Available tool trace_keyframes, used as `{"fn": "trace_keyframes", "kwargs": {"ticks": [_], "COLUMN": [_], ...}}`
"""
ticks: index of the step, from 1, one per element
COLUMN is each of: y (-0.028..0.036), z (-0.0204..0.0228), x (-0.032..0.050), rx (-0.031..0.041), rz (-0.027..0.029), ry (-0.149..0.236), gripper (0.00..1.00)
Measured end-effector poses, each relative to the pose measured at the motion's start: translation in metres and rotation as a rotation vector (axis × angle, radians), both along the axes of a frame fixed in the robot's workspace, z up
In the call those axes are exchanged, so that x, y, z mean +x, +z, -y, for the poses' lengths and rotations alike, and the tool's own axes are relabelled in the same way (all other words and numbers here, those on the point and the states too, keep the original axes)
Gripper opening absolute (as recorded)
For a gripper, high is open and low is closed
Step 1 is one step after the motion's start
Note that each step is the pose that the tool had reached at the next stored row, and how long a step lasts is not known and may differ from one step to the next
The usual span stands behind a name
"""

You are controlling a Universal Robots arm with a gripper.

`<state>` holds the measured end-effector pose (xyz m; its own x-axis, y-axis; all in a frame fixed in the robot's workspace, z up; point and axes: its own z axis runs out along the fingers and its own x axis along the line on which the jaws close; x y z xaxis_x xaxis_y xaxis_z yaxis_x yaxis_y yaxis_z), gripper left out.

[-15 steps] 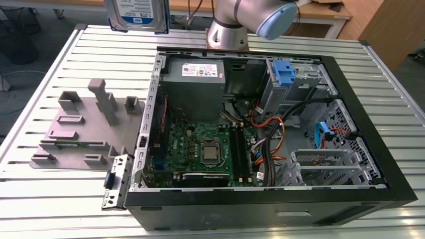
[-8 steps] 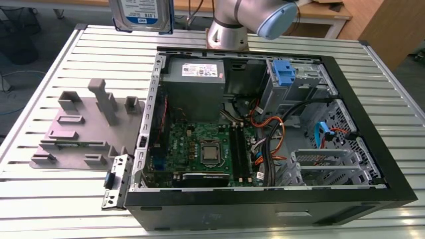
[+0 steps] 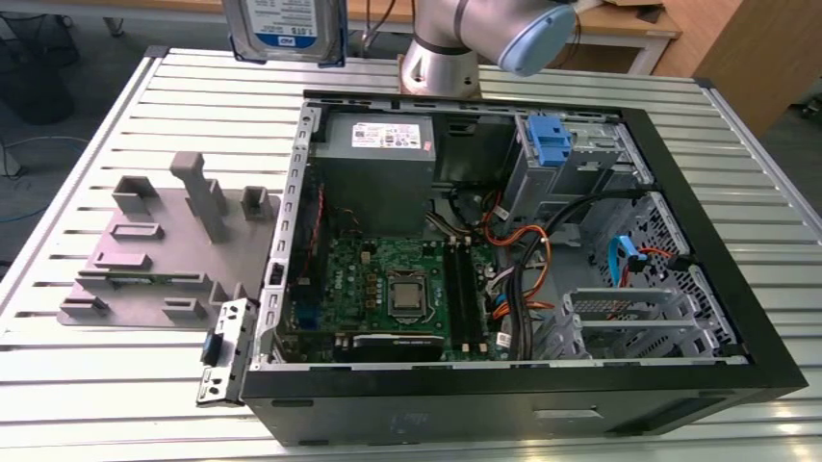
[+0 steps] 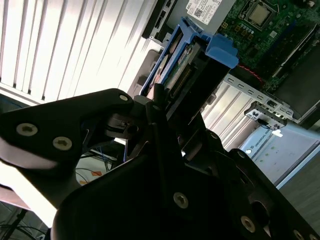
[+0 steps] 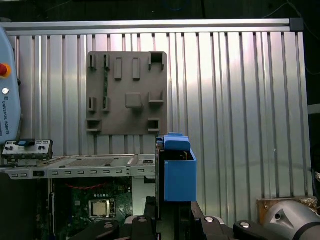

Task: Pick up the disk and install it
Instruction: 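Pick up the disk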

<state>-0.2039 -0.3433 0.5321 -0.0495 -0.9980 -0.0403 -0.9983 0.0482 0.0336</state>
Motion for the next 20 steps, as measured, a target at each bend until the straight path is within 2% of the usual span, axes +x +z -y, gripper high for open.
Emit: {"fn": "trace_keyframes", "kwargs": {"ticks": [6, 20], "y": [-0.0005, -0.0006], "z": [0.0000, 0.0000], "x": [0.0077, 0.0106], "rx": [0.0000, 0.0000], "rz": [0.0000, 0.0000], "ry": [0.000, 0.000], "gripper": [0.35, 0.35]}}
